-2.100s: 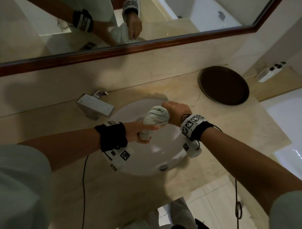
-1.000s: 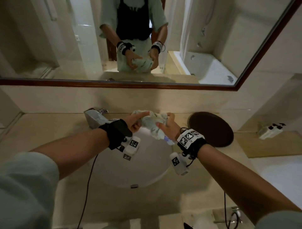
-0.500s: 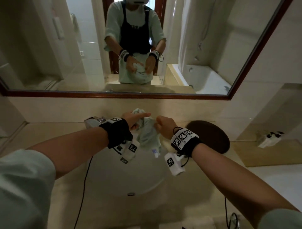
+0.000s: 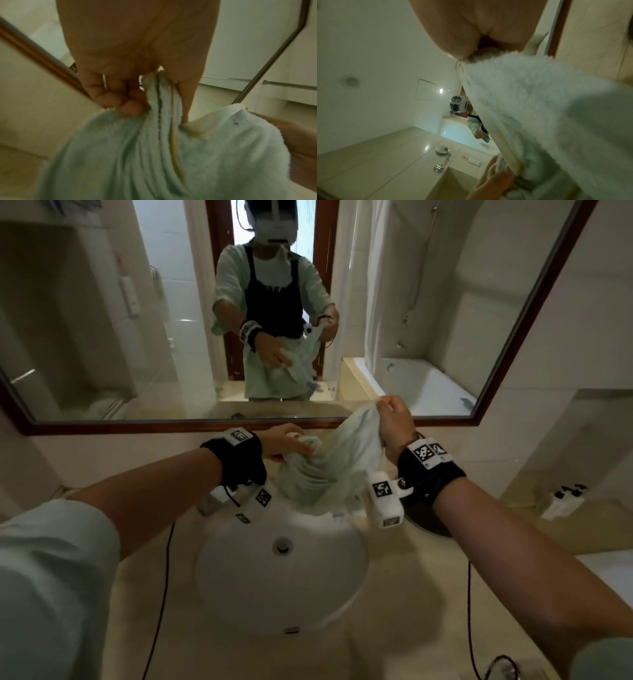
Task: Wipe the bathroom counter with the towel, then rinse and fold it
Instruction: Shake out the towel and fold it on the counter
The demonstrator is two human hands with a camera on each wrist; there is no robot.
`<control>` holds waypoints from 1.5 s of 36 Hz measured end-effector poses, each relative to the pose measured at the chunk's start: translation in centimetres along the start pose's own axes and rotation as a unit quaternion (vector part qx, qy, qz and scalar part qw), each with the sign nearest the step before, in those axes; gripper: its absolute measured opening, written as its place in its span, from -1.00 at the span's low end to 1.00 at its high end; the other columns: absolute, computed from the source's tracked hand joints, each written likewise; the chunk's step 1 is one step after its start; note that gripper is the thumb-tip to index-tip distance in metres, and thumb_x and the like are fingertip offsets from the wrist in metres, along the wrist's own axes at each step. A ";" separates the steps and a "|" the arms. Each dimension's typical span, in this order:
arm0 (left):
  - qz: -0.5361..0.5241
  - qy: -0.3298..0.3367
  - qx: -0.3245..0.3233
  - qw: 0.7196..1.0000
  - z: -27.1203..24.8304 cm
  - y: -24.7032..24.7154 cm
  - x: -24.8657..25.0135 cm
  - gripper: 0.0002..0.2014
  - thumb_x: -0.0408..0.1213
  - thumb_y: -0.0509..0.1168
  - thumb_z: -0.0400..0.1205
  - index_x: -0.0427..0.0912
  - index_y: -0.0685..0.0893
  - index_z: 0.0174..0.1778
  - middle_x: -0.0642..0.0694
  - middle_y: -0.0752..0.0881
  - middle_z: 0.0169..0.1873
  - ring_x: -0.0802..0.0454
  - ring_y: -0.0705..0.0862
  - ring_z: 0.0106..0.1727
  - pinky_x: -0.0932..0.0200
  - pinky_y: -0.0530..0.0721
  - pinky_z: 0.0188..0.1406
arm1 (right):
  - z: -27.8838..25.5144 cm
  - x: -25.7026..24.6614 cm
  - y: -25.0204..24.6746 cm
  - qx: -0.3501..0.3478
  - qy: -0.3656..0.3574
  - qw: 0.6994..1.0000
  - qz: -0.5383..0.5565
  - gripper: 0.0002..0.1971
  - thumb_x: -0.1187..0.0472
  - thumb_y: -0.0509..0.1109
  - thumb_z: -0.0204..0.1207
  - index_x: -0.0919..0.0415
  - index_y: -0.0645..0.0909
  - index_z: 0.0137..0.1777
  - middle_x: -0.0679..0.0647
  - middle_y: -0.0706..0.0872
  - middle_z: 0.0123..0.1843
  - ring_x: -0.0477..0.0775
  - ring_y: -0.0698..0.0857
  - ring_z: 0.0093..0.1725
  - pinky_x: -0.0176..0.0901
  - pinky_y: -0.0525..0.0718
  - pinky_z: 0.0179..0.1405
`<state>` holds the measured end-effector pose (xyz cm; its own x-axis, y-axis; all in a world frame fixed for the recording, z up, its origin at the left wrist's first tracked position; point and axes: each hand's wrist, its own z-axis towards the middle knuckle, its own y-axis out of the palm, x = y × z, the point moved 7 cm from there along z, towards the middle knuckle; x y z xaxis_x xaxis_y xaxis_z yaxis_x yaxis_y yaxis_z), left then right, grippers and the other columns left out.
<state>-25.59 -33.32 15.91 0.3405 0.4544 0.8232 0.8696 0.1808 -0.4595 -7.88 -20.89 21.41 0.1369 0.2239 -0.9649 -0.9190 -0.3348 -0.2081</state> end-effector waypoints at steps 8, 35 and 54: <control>0.144 -0.001 -0.177 0.974 0.1 3.5 1.2 -0.76 -0.40 0.07 0.74 -0.25 0.47 0.32 -0.15 0.52 0.14 -0.06 0.49 0.20 0.19 0.52 0.09 | 0.6 -5.1 -1.9 0.005 0.041 0.984 0.171 -0.87 0.20 0.09 0.72 0.12 0.47 0.05 0.06 0.52 -0.20 0.03 0.56 -0.24 -0.21 0.60 -0.33; -0.139 0.126 -0.342 0.921 -0.6 7.0 12.3 -0.53 -0.12 0.42 0.37 -0.18 0.64 0.20 -0.04 0.79 0.08 0.08 0.78 0.08 0.21 0.74 0.07 | 4.4 -7.0 -15.5 0.222 -0.023 0.955 0.193 -0.89 0.08 0.13 0.64 -0.04 0.49 -0.01 0.21 0.61 0.08 0.19 0.63 0.04 0.19 0.70 0.14; -0.367 0.160 -0.194 0.896 1.4 6.7 17.3 -0.52 -0.07 0.08 0.75 -0.32 0.45 0.49 -0.28 0.58 0.35 -0.12 0.59 0.31 0.00 0.44 0.49 | -1.4 9.6 -8.6 -0.140 0.342 0.927 -0.062 -0.54 0.01 0.16 0.71 0.33 0.46 0.45 0.21 0.69 0.16 0.18 0.70 -0.02 0.08 0.65 0.07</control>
<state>-14.38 -23.04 26.68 -0.3421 0.0529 0.9382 0.9391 -0.0163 0.3434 1.85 -17.16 13.71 0.5248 -0.3243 -0.7870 -0.7621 -0.5909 -0.2647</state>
